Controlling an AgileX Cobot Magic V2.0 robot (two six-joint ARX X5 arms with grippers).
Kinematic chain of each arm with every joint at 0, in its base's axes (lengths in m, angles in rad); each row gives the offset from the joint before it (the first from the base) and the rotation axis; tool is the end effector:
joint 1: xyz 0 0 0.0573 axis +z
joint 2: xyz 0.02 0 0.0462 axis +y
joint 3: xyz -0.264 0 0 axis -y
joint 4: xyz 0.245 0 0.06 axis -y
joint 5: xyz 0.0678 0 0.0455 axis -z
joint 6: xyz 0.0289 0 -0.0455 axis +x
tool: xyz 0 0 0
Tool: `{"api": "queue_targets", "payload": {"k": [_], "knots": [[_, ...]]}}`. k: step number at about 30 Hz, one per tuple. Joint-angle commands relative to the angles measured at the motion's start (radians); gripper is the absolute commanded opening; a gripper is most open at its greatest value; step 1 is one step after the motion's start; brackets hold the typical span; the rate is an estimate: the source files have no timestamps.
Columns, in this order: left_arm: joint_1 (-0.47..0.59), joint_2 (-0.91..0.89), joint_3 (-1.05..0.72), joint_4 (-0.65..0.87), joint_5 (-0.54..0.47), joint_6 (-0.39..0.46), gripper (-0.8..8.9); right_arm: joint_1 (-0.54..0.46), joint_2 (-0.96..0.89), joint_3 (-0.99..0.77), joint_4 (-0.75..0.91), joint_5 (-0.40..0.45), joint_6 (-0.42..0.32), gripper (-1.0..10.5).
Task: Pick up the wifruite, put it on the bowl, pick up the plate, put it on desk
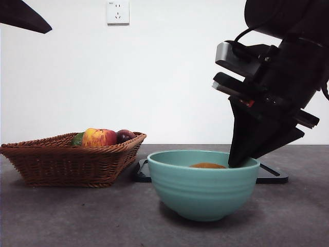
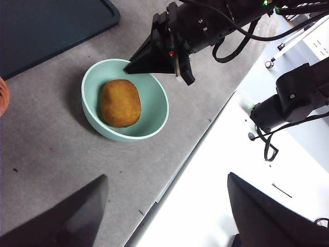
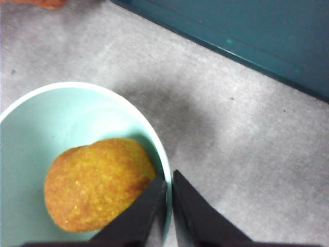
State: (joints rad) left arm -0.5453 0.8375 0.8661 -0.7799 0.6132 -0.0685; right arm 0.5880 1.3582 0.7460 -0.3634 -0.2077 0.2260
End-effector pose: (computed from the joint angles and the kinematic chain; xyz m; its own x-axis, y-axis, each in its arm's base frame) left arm 0.1224 -0.0937 0.3042 0.2125 -0.8020 -0.5582 0.7420 0.5042 -0.4419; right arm 0.2073 0.1454 0.1903 0.3421 0.4759 -0.8102 -0.4683 0.8339 0.2920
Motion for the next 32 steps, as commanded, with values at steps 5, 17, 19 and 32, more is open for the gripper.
{"api": "queue_targets", "payload": {"k": [5, 17, 19, 32], "knots": [[-0.006, 0.005, 0.01, 0.01, 0.008, 0.016, 3.75, -0.024, 0.002, 0.126, -0.035, 0.007, -0.027, 0.1], [-0.006, 0.005, 0.01, 0.01, 0.008, 0.016, 3.75, -0.162, 0.15, 0.359, -0.05, 0.008, -0.107, 0.1], [-0.006, 0.005, 0.01, 0.01, 0.008, 0.016, 3.75, -0.18, 0.197, 0.399, -0.049, 0.008, -0.112, 0.1], [-0.006, 0.005, 0.01, 0.01, 0.008, 0.016, 3.75, -0.232, 0.423, 0.518, -0.01, 0.003, -0.133, 0.1]]}}
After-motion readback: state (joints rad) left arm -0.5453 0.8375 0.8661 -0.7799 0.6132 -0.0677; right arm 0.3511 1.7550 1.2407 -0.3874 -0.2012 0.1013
